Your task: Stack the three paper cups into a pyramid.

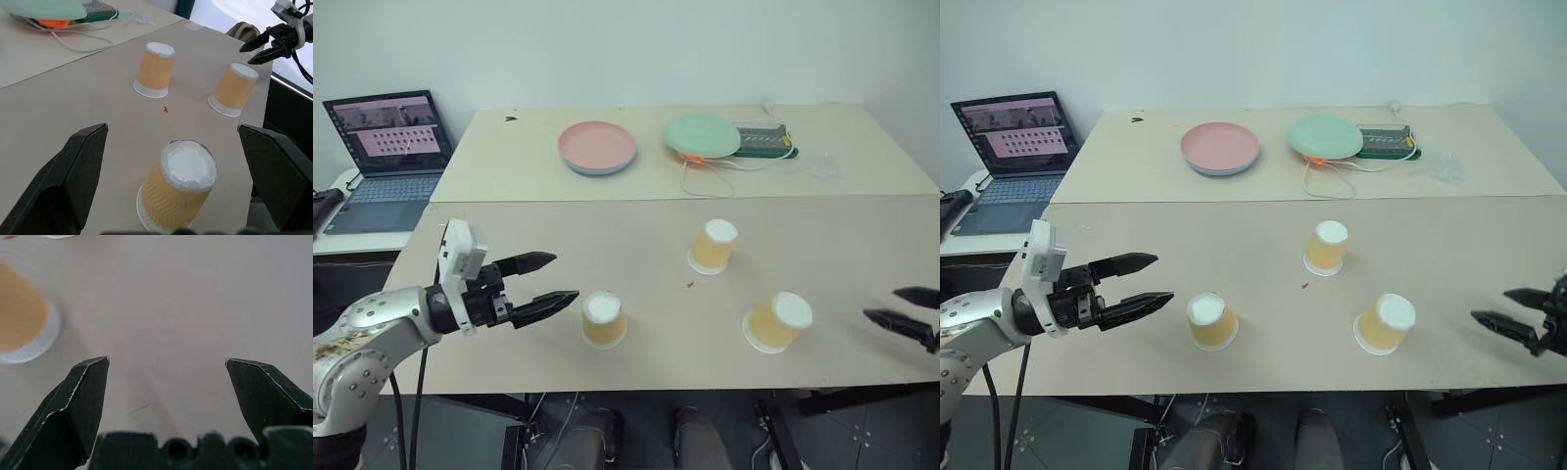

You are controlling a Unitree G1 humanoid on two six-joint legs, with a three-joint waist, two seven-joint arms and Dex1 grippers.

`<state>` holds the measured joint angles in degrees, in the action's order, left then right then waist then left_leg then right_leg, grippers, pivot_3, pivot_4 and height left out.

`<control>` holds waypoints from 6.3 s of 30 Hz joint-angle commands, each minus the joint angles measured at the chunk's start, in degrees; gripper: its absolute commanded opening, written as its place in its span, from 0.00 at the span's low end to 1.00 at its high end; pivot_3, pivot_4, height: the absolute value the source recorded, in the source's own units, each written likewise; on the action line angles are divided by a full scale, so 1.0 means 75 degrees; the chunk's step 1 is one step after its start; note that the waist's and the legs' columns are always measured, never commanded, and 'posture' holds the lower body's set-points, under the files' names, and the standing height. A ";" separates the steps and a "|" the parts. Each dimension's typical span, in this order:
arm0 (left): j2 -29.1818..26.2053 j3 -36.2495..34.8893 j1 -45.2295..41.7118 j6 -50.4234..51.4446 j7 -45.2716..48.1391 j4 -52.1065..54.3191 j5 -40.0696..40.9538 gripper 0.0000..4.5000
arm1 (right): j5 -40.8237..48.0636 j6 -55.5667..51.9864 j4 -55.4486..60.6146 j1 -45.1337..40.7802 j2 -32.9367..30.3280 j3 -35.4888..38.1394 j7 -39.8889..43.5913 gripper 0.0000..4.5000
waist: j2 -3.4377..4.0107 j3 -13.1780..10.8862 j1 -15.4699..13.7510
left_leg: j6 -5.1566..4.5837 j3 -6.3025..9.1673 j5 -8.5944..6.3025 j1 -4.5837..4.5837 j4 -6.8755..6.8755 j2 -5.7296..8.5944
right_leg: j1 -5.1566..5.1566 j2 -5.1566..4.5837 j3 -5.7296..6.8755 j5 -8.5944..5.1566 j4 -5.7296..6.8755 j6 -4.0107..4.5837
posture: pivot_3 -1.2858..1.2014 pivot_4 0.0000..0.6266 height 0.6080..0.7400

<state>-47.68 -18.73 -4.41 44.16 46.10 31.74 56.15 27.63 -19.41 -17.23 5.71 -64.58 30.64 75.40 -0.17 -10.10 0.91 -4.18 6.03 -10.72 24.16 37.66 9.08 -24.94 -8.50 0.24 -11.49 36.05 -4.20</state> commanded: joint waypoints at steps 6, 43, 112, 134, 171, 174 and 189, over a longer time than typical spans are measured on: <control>-0.0130 0.0090 -0.0246 -0.0052 0.0212 0.0011 0.0025 1.00 | 0.0442 -0.0709 0.2884 0.0193 0.0076 -0.0353 0.0130 0.99 | -0.0003 -0.0003 -0.0034 | 0.0012 -0.0013 -0.0008 0.0005 -0.0001 -0.0012 | -0.0015 -0.0003 -0.0051 -0.0023 0.0002 0.0041 | 0.52 0.24 0.83; -0.0155 0.0025 -0.0189 0.0065 -0.0250 0.0364 0.0144 1.00 | 0.0441 -0.1013 0.4048 -0.1026 0.0711 -0.2121 -0.0707 0.88 | -0.0025 -0.0015 -0.0223 | -0.0003 -0.0022 -0.0018 0.0014 0.0000 -0.0001 | -0.0023 0.0006 -0.0028 0.0010 -0.0020 -0.0006 | 0.52 0.24 0.83; -0.0220 0.0120 -0.0243 0.0061 -0.0476 0.0441 0.0053 1.00 | -0.1993 0.1051 0.0247 -0.8518 0.3713 -0.5135 0.1278 0.98 | -0.0074 -0.0046 -0.0028 | 0.0106 -0.0037 -0.0043 -0.0049 -0.0002 -0.0128 | -0.0039 0.0203 -0.0059 0.0098 -0.0012 0.0147 | 0.52 0.24 0.83; -0.0197 0.0354 -0.0477 0.0126 -0.0433 0.0298 0.0011 1.00 | -0.1333 -0.2878 0.3898 -0.5009 0.3561 -0.2749 -0.4253 0.98 | -0.0078 -0.0045 -0.0142 | 0.0099 -0.0077 -0.0046 -0.0038 -0.0003 -0.0137 | -0.0041 0.0192 -0.0093 0.0091 -0.0018 0.0154 | 0.52 0.24 0.83; -0.0338 0.0072 -0.0278 0.0249 -0.0598 0.0549 0.0162 1.00 | -0.1711 -0.1716 0.2538 -0.4871 0.3592 -0.3903 -0.4293 0.98 | -0.0080 -0.0046 -0.0183 | 0.0095 -0.0080 -0.0048 -0.0040 -0.0003 -0.0143 | -0.0037 0.0197 -0.0093 0.0074 -0.0025 0.0126 | 0.52 0.24 0.83; -0.0351 0.0050 -0.0293 0.0270 -0.0605 0.0569 0.0197 1.00 | -0.1671 -0.1684 0.2386 -0.5153 0.3714 -0.3928 -0.4240 0.98 | -0.0080 -0.0046 -0.0182 | 0.0095 -0.0081 -0.0048 -0.0041 -0.0003 -0.0143 | -0.0038 0.0199 -0.0093 0.0077 -0.0024 0.0131 | 0.52 0.24 0.83; -0.0394 -0.0007 -0.0239 0.0266 -0.0598 0.0576 0.0171 1.00 | -0.1626 -0.1629 0.2238 -0.5189 0.3874 -0.3939 -0.4124 0.98 | -0.0080 -0.0046 -0.0188 | 0.0095 -0.0080 -0.0048 -0.0040 -0.0003 -0.0143 | -0.0039 0.0204 -0.0094 0.0090 -0.0024 0.0152 | 0.52 0.24 0.83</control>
<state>-49.82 -16.88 -6.10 46.41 41.56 34.37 56.58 14.76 -32.61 -2.12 -32.77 -35.34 0.27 44.09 -0.77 -10.44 -0.50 -3.47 5.43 -11.08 23.85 37.63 8.01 -25.24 -6.97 -0.47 -10.82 35.87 -3.06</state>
